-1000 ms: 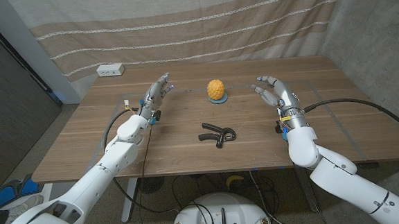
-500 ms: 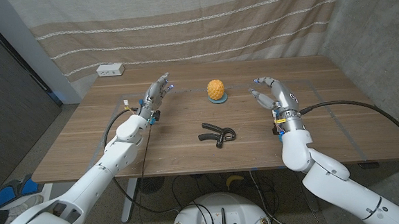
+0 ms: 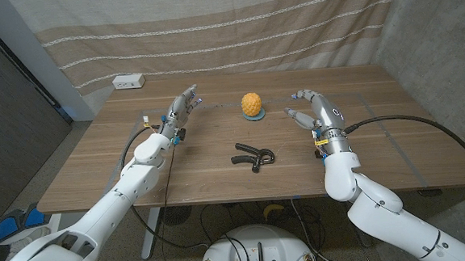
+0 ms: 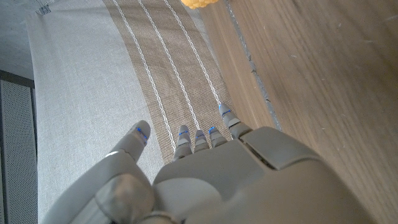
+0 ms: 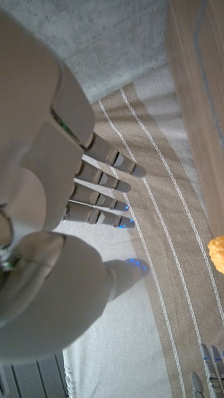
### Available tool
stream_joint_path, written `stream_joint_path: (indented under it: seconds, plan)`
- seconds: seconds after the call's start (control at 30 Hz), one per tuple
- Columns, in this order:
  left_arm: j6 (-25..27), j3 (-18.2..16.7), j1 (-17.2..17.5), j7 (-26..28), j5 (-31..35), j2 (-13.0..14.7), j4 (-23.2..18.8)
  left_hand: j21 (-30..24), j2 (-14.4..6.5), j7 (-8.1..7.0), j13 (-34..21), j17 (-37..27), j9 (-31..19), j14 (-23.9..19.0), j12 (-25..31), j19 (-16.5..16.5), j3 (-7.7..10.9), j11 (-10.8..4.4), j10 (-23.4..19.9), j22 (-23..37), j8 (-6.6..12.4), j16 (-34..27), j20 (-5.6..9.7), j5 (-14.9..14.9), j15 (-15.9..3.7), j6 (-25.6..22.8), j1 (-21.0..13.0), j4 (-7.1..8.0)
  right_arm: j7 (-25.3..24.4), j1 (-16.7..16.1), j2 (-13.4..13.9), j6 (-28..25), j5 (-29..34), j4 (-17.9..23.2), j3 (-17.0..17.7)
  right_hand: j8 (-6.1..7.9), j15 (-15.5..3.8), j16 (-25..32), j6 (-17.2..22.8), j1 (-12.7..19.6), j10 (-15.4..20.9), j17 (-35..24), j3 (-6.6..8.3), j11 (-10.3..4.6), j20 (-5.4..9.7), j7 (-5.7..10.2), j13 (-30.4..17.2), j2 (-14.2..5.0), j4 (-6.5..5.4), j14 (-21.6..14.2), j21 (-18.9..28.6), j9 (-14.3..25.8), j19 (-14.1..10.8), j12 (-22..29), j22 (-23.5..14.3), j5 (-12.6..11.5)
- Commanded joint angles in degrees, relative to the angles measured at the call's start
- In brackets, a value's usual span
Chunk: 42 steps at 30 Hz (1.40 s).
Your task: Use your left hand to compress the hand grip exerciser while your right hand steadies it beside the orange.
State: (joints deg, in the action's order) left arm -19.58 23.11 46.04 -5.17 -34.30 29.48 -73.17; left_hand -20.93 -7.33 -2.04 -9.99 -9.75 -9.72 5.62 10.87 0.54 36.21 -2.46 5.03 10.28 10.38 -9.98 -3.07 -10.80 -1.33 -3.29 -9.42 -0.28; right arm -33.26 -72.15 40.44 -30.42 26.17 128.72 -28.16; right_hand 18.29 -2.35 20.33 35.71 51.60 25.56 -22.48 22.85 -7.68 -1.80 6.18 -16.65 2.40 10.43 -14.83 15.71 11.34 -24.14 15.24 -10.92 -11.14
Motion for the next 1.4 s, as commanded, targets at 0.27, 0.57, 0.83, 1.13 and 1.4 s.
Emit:
stream_joint_path:
  seconds: [0.27, 0.57, 0.83, 1.13, 1.4]
  plan:
    - [-1.33, 0.21, -0.13, -0.82, 0.07, -0.43, 0.81, 0.32, -0.19, -0.11, -0.09, -0.06, -0.18, -0.07, 0.18, 0.54, -0.01, 0.19, -0.24, 0.09, 0.24, -0.28, -0.30, 0.04, -0.01, -0.62, 0.64, -0.13, 1.23, -0.64, 0.97, 1.40, 0.55, 0.39, -1.14, 1.17, -7.71, 0.10, 1.30, 2.98, -1.01, -0.45, 0.33, 0.02, 0.96, -0.45, -0.70, -0.39, -0.18, 0.25, -0.03, 0.70, -0.41, -0.40, -0.06, 0.51]
    - [-0.64, -0.09, 1.18, 0.45, 0.10, 0.18, -1.11, 0.41, -0.09, -0.08, -0.09, -0.03, -0.19, -0.14, 0.26, 0.68, -0.04, 0.29, -0.47, 0.09, 0.28, -0.28, -0.36, 0.05, -0.02, -0.90, 0.78, -0.31, 3.75, -0.21, 1.78, 1.22, 0.61, 0.56, -2.06, 1.26, -7.55, 0.27, -0.02, 4.37, -2.12, -0.89, 0.48, 0.24, 1.25, -1.30, -1.15, -1.49, -0.54, 0.75, -0.16, 1.42, -0.25, -0.87, -0.08, 0.58]
    - [-0.73, -0.15, 1.71, 0.75, 0.17, 0.32, -1.80, 0.53, -0.10, -0.01, -0.10, -0.02, -0.20, -0.27, 0.34, 0.80, -0.04, 0.30, -0.76, 0.10, 0.28, -0.31, -0.36, 0.04, -0.05, -1.11, 0.96, -0.43, 3.25, 0.05, 1.61, 2.24, 2.09, -0.56, -3.51, 1.90, -7.25, 0.35, 0.06, 4.86, -2.92, -1.20, 0.05, 0.81, 1.24, -2.22, -1.50, -1.49, -0.72, 1.18, -0.25, 2.03, -0.17, -1.20, -0.08, 0.70]
    - [-1.08, -0.08, 1.76, 0.39, 0.30, 0.42, -1.65, 0.63, -0.08, 0.03, -0.10, -0.02, -0.21, -0.28, 0.33, 0.84, -0.06, 0.27, -0.80, 0.10, 0.25, -0.30, -0.38, 0.03, -0.02, -1.19, 1.12, -0.50, 3.48, 0.01, 1.45, 2.94, 2.76, -1.04, -4.15, 2.99, -6.83, 0.52, 0.78, 4.91, -3.17, -1.52, -0.60, 1.22, 1.14, -2.60, -1.85, -1.27, -0.96, 1.40, -0.31, 2.80, -0.15, -1.31, -0.10, 0.84]
    - [-1.19, -0.16, 1.66, 0.19, 0.10, 0.34, -1.38, 0.71, -0.06, 0.03, -0.10, -0.03, -0.21, -0.25, 0.31, 0.87, -0.08, 0.23, -0.81, 0.10, 0.22, -0.28, -0.43, 0.04, 0.03, -1.23, 1.27, -0.55, 3.34, 0.66, 1.00, 3.44, 4.42, -2.14, -5.35, 3.89, -7.03, 0.72, 1.06, 3.96, -2.94, -1.70, -1.84, 1.25, 1.07, -2.79, -2.12, 0.15, -1.24, 1.16, -0.25, 3.46, -0.47, -1.23, -0.09, 0.98]
